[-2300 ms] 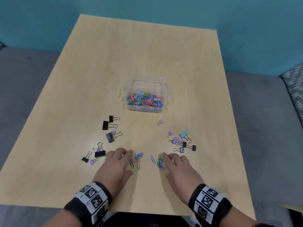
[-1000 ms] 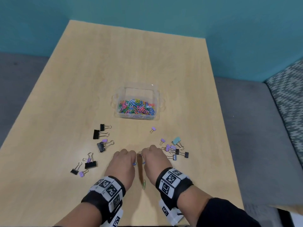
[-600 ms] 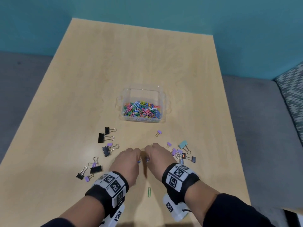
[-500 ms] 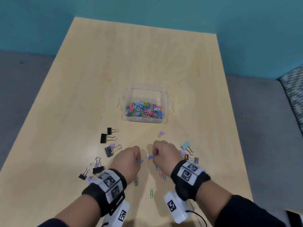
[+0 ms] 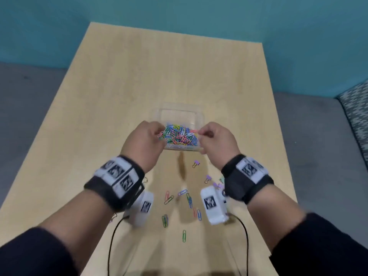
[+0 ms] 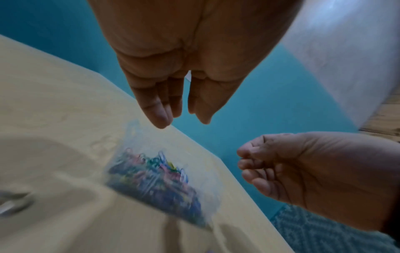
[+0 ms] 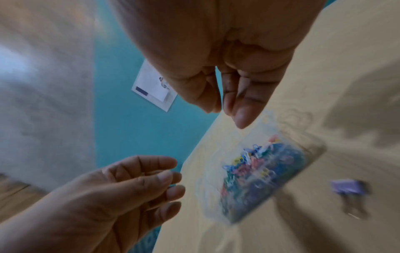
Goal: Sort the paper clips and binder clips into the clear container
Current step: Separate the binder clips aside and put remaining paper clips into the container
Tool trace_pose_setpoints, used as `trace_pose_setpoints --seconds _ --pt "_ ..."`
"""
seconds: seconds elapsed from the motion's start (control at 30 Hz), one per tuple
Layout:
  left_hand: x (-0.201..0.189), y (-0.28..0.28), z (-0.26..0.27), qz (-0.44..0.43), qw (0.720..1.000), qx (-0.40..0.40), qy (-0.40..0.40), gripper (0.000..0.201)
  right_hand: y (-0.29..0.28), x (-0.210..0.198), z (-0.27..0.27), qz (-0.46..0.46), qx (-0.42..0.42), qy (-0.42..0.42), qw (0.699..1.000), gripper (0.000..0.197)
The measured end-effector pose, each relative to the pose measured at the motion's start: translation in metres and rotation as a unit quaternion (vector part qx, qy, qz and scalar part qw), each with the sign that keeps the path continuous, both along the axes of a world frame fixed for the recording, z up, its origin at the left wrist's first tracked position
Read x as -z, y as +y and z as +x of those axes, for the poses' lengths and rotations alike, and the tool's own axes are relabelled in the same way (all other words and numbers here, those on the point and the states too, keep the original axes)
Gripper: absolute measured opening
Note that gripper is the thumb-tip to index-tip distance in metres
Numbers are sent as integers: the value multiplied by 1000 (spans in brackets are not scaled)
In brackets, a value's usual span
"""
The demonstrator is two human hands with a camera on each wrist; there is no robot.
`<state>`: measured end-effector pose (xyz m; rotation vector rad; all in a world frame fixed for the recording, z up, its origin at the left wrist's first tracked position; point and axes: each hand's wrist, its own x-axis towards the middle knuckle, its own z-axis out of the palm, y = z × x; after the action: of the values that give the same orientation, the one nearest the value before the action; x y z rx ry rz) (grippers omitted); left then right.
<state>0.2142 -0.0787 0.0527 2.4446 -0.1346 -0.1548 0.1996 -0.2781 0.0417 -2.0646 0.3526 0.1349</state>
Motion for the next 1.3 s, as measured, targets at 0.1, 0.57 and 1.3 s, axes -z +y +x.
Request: trace_pose_setpoints --seconds 0.1,0.57,1.3 --pt "22 18 -64 54 995 33 82 20 -5 11 -72 -87 -120 56 987 7" --pt "67 -4 -146 142 976 41 162 17 26 52 -165 -280 -265 66 921 31" --pt "88 -4 -132 111 987 61 96 10 25 52 -173 -277 -246 66 927 21"
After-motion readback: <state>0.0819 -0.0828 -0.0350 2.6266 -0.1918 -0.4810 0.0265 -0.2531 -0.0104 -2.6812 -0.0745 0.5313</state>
